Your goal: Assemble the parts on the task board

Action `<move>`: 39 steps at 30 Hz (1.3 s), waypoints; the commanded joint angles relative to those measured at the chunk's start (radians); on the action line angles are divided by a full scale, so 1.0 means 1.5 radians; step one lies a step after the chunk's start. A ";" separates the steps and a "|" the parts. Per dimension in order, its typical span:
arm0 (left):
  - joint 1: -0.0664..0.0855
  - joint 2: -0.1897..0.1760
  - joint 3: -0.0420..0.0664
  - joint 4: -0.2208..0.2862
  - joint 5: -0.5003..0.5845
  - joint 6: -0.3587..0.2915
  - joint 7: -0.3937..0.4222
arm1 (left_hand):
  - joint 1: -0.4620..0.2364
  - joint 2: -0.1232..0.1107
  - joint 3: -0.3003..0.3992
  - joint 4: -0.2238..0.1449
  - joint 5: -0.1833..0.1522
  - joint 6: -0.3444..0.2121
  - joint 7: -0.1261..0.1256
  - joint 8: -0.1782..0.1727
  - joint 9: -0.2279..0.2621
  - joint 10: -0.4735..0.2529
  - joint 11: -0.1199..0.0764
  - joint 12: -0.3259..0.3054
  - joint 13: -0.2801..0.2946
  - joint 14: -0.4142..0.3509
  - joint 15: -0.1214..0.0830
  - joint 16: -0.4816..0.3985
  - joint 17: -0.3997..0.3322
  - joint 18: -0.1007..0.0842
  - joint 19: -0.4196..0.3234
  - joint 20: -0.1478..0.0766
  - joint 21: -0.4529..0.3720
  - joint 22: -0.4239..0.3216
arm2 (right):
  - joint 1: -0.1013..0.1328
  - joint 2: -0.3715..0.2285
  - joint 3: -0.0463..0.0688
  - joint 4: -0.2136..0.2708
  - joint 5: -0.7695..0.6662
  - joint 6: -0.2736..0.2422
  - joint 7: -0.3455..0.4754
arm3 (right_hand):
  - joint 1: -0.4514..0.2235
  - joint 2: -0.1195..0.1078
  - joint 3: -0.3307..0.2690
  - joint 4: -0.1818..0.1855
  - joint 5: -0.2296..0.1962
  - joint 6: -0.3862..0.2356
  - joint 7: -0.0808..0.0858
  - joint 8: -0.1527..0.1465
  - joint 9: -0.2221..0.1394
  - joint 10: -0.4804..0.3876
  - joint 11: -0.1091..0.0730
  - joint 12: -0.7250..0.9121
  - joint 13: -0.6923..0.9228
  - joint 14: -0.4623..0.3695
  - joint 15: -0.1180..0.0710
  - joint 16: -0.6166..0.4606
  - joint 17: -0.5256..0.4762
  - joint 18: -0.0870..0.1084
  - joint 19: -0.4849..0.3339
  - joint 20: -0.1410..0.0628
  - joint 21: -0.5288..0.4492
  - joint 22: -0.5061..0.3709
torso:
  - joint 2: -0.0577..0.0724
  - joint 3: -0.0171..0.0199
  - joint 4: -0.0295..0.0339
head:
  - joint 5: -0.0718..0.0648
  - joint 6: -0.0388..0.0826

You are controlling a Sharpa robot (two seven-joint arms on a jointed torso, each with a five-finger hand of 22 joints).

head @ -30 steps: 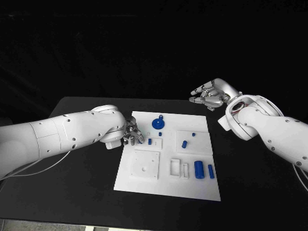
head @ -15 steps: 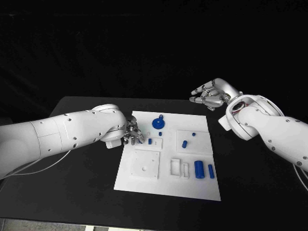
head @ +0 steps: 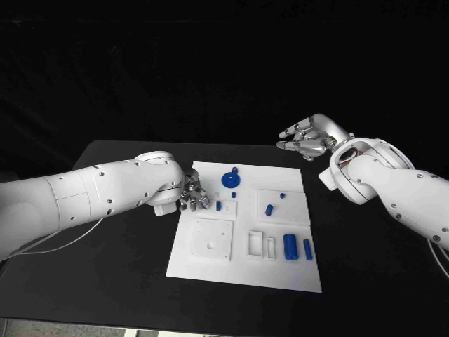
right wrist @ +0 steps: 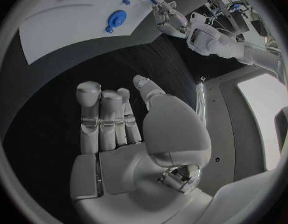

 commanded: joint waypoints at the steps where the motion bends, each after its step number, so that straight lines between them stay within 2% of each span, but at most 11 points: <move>1: -0.006 0.000 -0.005 -0.001 -0.008 0.037 -0.020 | 0.005 0.001 0.001 -0.001 0.004 0.091 -0.076 0.002 -0.001 0.024 -0.011 -0.003 0.001 -0.002 -0.001 -0.002 -0.001 0.008 0.001 0.002 -0.002 0.012 | -0.001 0.000 0.000 0.000 -0.001 0.007 0.003 | -0.004 -0.005 -0.001 0.005 0.002 -0.005 0.001 0.000 0.000 -0.003 0.000 0.001 0.000 -0.002 0.002 -0.003 -0.001 0.009 0.001 0.000 -0.002 0.054 | 0.000 0.0001 0.0005 | 0.000 -0.001; 6: -0.006 0.000 -0.005 -0.001 -0.008 0.042 -0.018 | 0.003 0.000 0.000 -0.001 0.007 0.093 -0.077 0.002 -0.004 0.024 -0.011 -0.003 0.001 -0.001 -0.001 -0.001 0.002 0.008 0.001 0.002 -0.003 0.012 | -0.001 0.001 0.000 0.000 -0.001 0.007 0.003 | -0.004 -0.005 -0.001 0.005 0.002 -0.005 0.001 0.000 0.000 -0.003 0.000 0.001 0.000 -0.002 0.002 -0.003 -0.001 0.009 0.001 0.000 -0.002 0.054 | 0.000 -0.0002 0.0000 | 0.001 -0.001; 11: -0.007 0.000 -0.005 -0.002 -0.008 0.043 -0.016 | 0.002 -0.003 0.001 -0.002 0.013 0.096 -0.077 0.001 -0.009 0.024 -0.011 -0.001 0.000 -0.001 -0.001 0.001 0.004 0.008 0.001 0.003 -0.002 0.012 | -0.001 0.002 0.000 -0.001 -0.001 0.007 0.003 | -0.004 -0.005 -0.001 0.005 0.002 -0.005 0.001 0.000 0.000 -0.003 0.000 0.001 0.000 -0.002 0.002 -0.003 -0.001 0.009 0.001 0.000 -0.002 0.054 | 0.000 -0.0007 0.0016 | 0.001 -0.002; 18: -0.007 -0.001 -0.005 -0.002 -0.008 0.043 -0.016 | 0.001 -0.002 0.001 -0.001 0.014 0.097 -0.077 0.002 -0.010 0.024 -0.011 -0.001 0.000 -0.001 -0.001 0.002 0.005 0.008 0.001 0.003 -0.002 0.012 | -0.002 0.002 0.000 -0.001 -0.001 0.007 0.003 | -0.003 -0.004 -0.001 0.005 0.004 -0.004 0.001 0.000 0.000 -0.002 0.000 0.002 0.000 -0.002 0.002 -0.002 -0.001 0.009 0.002 0.000 -0.002 0.054 | 0.000 -0.0012 0.0007 | 0.002 -0.002; 39: -0.009 0.011 -0.005 -0.011 -0.008 0.048 -0.015 | -0.003 0.004 0.001 0.005 0.003 0.099 -0.078 0.002 -0.014 0.024 -0.011 0.002 -0.003 -0.001 -0.001 0.002 0.007 0.008 0.001 0.002 -0.002 0.012 | -0.003 0.004 0.000 -0.002 -0.001 0.008 0.003 | -0.003 -0.004 -0.001 0.005 0.004 -0.004 0.001 0.000 0.000 -0.002 0.000 0.002 0.000 -0.002 0.002 -0.002 -0.001 0.009 0.002 0.000 -0.002 0.054 | 0.000 0.0007 -0.0010 | 0.002 -0.004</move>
